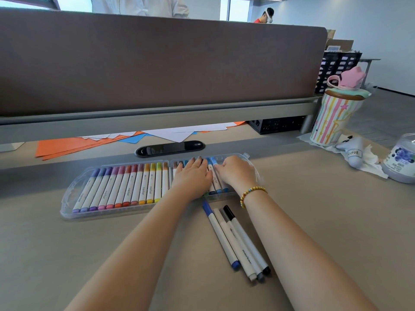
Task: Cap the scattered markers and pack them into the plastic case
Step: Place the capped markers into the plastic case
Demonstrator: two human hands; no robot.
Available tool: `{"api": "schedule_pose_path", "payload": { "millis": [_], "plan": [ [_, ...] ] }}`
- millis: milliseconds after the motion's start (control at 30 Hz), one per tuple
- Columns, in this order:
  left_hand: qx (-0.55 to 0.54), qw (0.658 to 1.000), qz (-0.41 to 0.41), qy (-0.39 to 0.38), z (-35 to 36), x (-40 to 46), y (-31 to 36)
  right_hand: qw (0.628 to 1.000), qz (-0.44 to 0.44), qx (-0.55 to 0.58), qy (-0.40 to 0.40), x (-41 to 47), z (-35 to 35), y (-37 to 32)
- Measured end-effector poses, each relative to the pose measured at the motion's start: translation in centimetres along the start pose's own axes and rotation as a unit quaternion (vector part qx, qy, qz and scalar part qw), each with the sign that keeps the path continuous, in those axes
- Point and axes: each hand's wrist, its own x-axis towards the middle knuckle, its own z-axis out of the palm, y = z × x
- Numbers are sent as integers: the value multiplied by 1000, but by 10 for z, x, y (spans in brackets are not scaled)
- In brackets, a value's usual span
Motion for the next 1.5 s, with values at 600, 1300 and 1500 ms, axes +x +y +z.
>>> {"api": "schedule_pose_path", "payload": {
  "millis": [600,1300,1500],
  "plan": [
    [2,999,20,-26,-7,-6,0,977,-17,-165,-132,9,5,3],
    [-121,982,-138,49,-5,-116,38,987,-66,-61,-132,-106,-52,29],
    [-115,984,-131,-18,-9,-116,30,979,-97,-86,-155,-112,-56,16]
  ]
}}
